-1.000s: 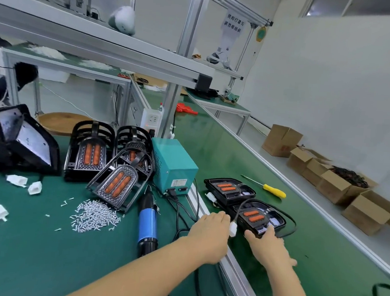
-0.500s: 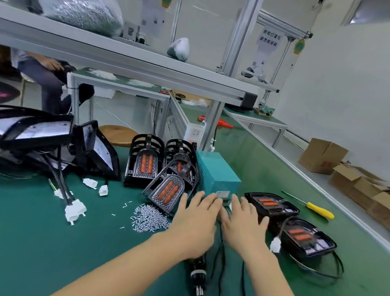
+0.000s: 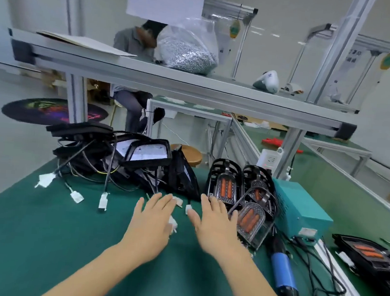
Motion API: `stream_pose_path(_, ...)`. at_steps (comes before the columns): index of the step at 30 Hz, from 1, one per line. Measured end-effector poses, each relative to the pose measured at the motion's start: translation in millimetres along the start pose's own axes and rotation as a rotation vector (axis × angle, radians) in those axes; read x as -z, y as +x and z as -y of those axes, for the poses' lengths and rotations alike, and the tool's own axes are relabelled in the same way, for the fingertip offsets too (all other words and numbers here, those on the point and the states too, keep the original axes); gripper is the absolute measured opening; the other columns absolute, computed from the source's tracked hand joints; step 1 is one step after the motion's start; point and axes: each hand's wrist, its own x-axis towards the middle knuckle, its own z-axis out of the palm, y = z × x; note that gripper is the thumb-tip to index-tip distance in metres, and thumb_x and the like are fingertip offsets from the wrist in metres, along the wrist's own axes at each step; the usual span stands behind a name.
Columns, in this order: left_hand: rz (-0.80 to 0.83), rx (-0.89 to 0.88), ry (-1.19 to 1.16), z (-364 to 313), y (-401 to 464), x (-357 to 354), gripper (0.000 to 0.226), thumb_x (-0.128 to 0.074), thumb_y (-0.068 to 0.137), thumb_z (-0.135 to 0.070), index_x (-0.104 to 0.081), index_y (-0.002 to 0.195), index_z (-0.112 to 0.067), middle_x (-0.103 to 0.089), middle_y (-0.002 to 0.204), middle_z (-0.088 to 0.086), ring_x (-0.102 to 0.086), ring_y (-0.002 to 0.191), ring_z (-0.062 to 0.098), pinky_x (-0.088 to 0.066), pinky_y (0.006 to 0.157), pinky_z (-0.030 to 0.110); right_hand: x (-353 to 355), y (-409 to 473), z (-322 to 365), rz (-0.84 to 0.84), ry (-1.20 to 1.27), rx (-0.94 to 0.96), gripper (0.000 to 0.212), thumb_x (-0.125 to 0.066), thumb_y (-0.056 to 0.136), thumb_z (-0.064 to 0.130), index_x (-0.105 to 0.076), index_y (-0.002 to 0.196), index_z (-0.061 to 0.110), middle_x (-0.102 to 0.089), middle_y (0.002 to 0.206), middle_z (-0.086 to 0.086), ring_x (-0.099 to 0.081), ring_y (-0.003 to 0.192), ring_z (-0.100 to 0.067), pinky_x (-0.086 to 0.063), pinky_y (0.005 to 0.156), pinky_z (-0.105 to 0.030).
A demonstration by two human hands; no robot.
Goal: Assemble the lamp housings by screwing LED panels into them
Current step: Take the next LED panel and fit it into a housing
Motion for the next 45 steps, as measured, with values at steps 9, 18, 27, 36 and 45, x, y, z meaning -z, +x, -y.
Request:
stream_pose_path(9,-0.47,0.155,-0.232,67.7,9.7,29.2,0.048,-0.063,0.083,-0.005,-0.056,0.13,-0.013,-0.047,0.14,0.001,-0.037,0.131,0.022,-0.025,0.106,0.034,31.7,48.3,60.7,-0.152,0.128,0.121,0.059,-0.028,0.105,0.043,-0.018,0.154,0.011,-0.026,0.158,-0.006,-0.022,0.146,-0.022,-0.014,0.12,-0.045)
stream_pose_path(18,-0.648,0.42,0.068,150.2,67.4,103.4,0.071,-0.058,0.078,-0.003,-0.032,0.144,-0.012,-0.028,0.152,0.006,-0.018,0.142,0.025,-0.009,0.113,0.046,42.3,65.3,88.0,-0.203,0.372,0.148,0.044,-0.047,0.099,0.036,-0.049,0.138,0.015,-0.053,0.134,-0.007,-0.053,0.119,-0.025,-0.043,0.097,-0.036)
stream_pose_path(27,-0.342,0.383,0.279,205.0,105.1,116.9,0.042,-0.054,0.09,-0.013,-0.053,0.132,-0.016,-0.053,0.129,0.013,-0.047,0.119,0.033,-0.033,0.099,0.041,30.4,53.3,93.2,-0.165,0.385,0.184,0.03,-0.051,0.097,0.031,-0.06,0.123,0.02,-0.056,0.126,0.0,-0.054,0.111,-0.018,-0.041,0.089,-0.029)
stream_pose_path(36,-0.586,0.231,0.149,207.3,105.0,139.2,0.022,-0.055,0.093,-0.013,-0.069,0.11,-0.007,-0.063,0.109,0.014,-0.055,0.103,0.033,-0.029,0.093,0.039,30.3,36.3,80.8,-0.184,0.426,0.234,0.034,-0.053,0.097,0.029,-0.059,0.129,0.02,-0.055,0.131,0.006,-0.051,0.114,-0.009,-0.038,0.094,-0.02)
stream_pose_path(45,-0.921,-0.254,0.148,109.5,18.3,131.6,0.012,-0.065,0.083,0.0,-0.07,0.093,-0.005,-0.064,0.086,0.008,-0.059,0.077,0.028,-0.032,0.078,0.034,40.8,4.9,100.1,0.139,1.301,0.195,0.026,-0.056,0.092,0.046,-0.058,0.115,0.035,-0.063,0.124,0.008,-0.062,0.111,-0.003,-0.047,0.101,-0.027)
